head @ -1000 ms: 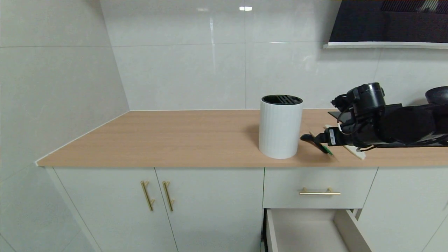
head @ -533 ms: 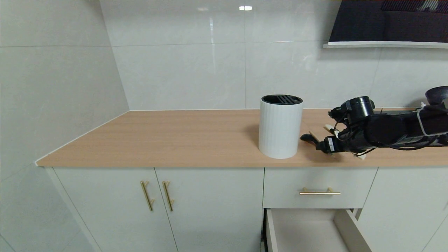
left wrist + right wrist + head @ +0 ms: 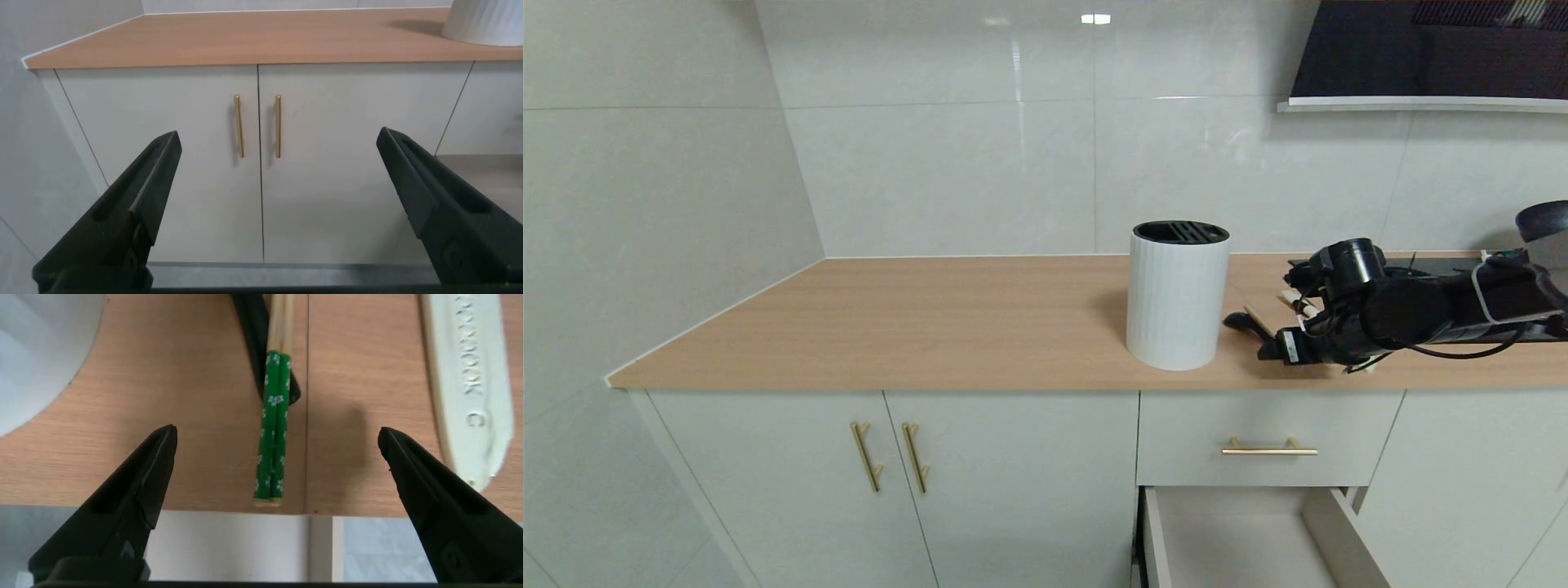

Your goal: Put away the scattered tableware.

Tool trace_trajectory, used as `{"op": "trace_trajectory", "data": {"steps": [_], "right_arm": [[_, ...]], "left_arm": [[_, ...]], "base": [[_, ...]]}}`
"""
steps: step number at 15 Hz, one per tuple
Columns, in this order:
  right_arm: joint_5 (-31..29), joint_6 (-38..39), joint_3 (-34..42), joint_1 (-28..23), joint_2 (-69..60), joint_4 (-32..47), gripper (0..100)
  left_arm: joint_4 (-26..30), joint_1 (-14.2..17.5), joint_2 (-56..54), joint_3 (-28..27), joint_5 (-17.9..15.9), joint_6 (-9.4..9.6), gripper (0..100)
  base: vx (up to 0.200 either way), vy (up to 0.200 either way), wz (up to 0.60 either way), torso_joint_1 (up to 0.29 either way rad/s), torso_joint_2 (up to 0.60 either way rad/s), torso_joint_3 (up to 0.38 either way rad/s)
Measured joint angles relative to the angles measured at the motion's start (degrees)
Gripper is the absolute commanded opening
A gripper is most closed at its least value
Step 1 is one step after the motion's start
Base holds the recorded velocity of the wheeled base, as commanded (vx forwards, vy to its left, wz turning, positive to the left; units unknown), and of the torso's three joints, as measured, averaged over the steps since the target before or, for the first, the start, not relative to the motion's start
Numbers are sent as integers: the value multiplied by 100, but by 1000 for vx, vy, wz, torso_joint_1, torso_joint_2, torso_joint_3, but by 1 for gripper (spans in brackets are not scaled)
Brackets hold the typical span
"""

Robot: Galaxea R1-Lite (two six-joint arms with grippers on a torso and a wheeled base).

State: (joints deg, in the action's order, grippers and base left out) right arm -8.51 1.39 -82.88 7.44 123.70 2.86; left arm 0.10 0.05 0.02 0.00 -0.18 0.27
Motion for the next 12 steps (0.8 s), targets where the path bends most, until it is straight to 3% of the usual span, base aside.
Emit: {"op": "trace_trajectory", "data": {"steps": [12], "right_arm": [[85, 183, -20, 0, -305, 241, 0]], "left_arm": [[0, 2, 0, 0, 2, 2, 100]], "base": [[0, 0, 0, 0, 0, 0]]}}
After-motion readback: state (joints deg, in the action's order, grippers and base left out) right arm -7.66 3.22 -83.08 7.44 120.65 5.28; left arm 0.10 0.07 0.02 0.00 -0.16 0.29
